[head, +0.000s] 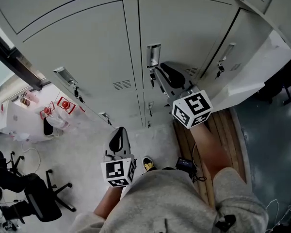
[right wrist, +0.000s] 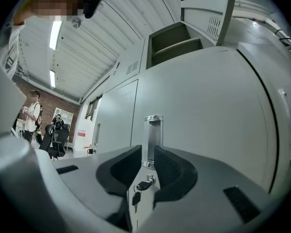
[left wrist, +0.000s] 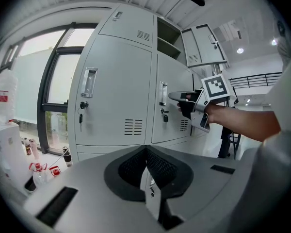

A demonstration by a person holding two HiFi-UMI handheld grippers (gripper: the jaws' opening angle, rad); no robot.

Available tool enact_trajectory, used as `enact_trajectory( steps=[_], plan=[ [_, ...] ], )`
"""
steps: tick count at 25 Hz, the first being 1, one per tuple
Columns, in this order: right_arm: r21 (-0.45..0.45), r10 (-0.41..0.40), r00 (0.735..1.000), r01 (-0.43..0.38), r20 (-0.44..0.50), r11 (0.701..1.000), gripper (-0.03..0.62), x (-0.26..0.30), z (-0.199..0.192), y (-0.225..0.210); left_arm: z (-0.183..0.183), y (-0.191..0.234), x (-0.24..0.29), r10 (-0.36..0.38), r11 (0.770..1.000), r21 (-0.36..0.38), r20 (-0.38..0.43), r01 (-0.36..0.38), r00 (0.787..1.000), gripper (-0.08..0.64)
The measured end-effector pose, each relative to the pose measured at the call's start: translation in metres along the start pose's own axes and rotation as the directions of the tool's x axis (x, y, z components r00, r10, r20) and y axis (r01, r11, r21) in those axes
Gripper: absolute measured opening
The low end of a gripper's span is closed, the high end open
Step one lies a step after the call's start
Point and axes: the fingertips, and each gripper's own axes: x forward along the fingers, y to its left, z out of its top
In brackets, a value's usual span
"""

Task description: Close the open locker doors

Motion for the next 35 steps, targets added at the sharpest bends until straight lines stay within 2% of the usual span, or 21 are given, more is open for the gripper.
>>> enact_trajectory(
  steps=[4, 9, 13, 18, 21, 26, 31, 35],
  plan=[
    [-0.002, -0.035, 0.999, 0.035, -0.011, 0.999, 0.074, -0.047, -0.002, -0.009, 0.004, -0.014, 0.005, -0.023, 1.000, 0.000, 0.012, 0.023, 1.000, 0.006],
    [-0.113, -0.089, 0.985, 0.073, -0.147, 0.991, 0.056, -0.119, -0.034, -0.017, -0.003, -0.034, 0.010, -0.041, 0.999, 0.015, -0.011, 0.041, 0.999, 0.006],
    [-0.092, -0.122, 0.975, 0.106, -0.186, 0.990, 0.035, -0.169, -0.042, -0.028, 0.001, -0.059, 0.016, -0.046, 0.999, 0.027, -0.008, 0.046, 0.999, 0.006],
    [0.020, -0.185, 0.965, 0.192, -0.184, 0.981, 0.034, -0.221, -0.034, -0.057, 0.015, -0.102, 0.018, -0.061, 0.997, 0.039, 0.011, 0.060, 0.998, 0.006],
    [0.032, -0.208, 0.963, 0.216, -0.170, 0.976, 0.034, -0.243, -0.027, -0.072, 0.017, -0.128, 0.021, -0.073, 0.996, 0.051, 0.008, 0.072, 0.997, 0.006],
    [0.039, -0.186, 0.971, 0.194, -0.152, 0.980, 0.035, -0.272, -0.025, -0.081, 0.011, -0.167, 0.018, -0.068, 0.993, 0.096, 0.012, 0.066, 0.998, 0.006],
    [0.005, -0.165, 0.975, 0.167, -0.147, 0.986, 0.035, -0.289, -0.026, -0.086, 0.008, -0.187, 0.016, -0.061, 0.997, 0.058, 0.047, 0.058, 0.997, 0.006],
    [0.001, -0.164, 0.978, 0.165, -0.126, 0.986, 0.035, -0.301, -0.018, -0.097, 0.004, -0.199, 0.016, -0.054, 0.997, 0.050, 0.038, 0.053, 0.998, 0.006]
  ],
)
